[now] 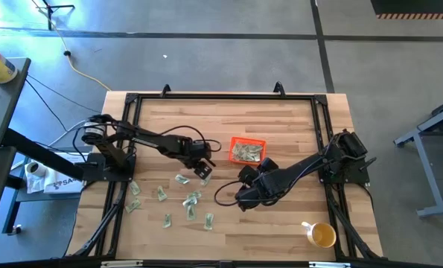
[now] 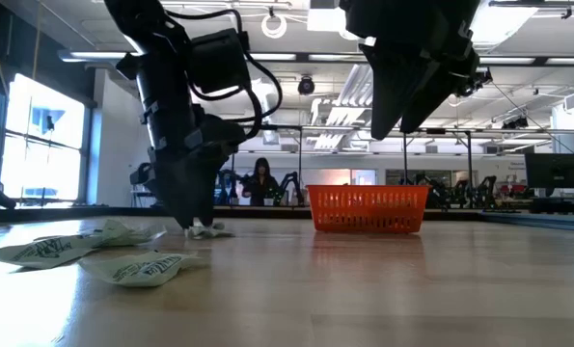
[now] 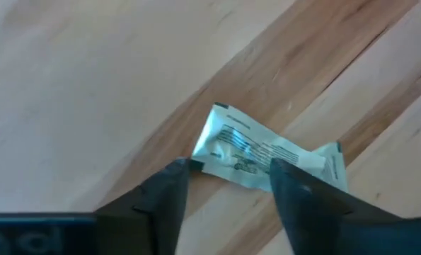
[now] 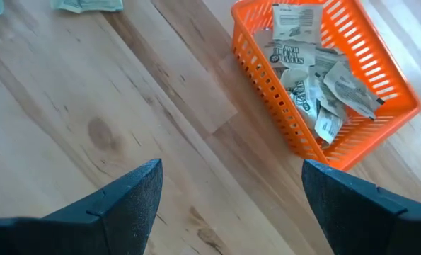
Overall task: Pick and place Stevia / Truvia into bins
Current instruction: Put the green stevia packet into the orange basket
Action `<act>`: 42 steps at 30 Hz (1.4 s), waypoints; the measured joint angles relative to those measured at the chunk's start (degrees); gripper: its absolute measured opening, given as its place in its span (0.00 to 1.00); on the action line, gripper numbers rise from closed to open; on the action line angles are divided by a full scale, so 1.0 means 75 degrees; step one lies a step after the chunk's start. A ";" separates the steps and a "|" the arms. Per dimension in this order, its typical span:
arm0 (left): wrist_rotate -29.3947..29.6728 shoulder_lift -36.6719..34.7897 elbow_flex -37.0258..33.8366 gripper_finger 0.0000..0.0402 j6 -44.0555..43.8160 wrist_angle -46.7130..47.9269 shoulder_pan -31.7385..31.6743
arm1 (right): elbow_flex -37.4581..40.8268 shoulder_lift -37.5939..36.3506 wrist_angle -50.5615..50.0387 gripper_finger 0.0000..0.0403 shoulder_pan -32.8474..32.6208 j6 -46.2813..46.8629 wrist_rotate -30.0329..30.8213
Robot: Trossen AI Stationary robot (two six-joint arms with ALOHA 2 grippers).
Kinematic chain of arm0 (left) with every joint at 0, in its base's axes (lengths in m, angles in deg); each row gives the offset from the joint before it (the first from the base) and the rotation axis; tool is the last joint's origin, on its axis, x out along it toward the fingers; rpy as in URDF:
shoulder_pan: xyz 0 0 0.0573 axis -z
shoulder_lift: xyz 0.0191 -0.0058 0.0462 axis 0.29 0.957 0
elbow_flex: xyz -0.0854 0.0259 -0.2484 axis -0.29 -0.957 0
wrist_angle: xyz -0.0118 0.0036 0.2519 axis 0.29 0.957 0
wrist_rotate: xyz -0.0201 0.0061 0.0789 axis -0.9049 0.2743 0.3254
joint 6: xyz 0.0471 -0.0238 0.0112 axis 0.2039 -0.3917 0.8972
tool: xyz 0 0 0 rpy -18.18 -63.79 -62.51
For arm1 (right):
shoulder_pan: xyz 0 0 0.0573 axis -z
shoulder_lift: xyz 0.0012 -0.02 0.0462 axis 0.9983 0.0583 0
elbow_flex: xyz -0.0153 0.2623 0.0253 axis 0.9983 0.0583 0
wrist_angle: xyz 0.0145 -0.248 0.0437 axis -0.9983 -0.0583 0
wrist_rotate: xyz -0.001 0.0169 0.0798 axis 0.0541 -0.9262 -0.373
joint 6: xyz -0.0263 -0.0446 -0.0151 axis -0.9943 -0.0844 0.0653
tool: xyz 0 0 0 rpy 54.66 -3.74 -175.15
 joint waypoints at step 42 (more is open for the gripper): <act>-0.1596 0.2206 0.4699 0.05 0.4277 -0.0427 -0.1355 | -0.0003 -0.0017 -0.2336 0.81 -0.1599 0.2815 -0.1378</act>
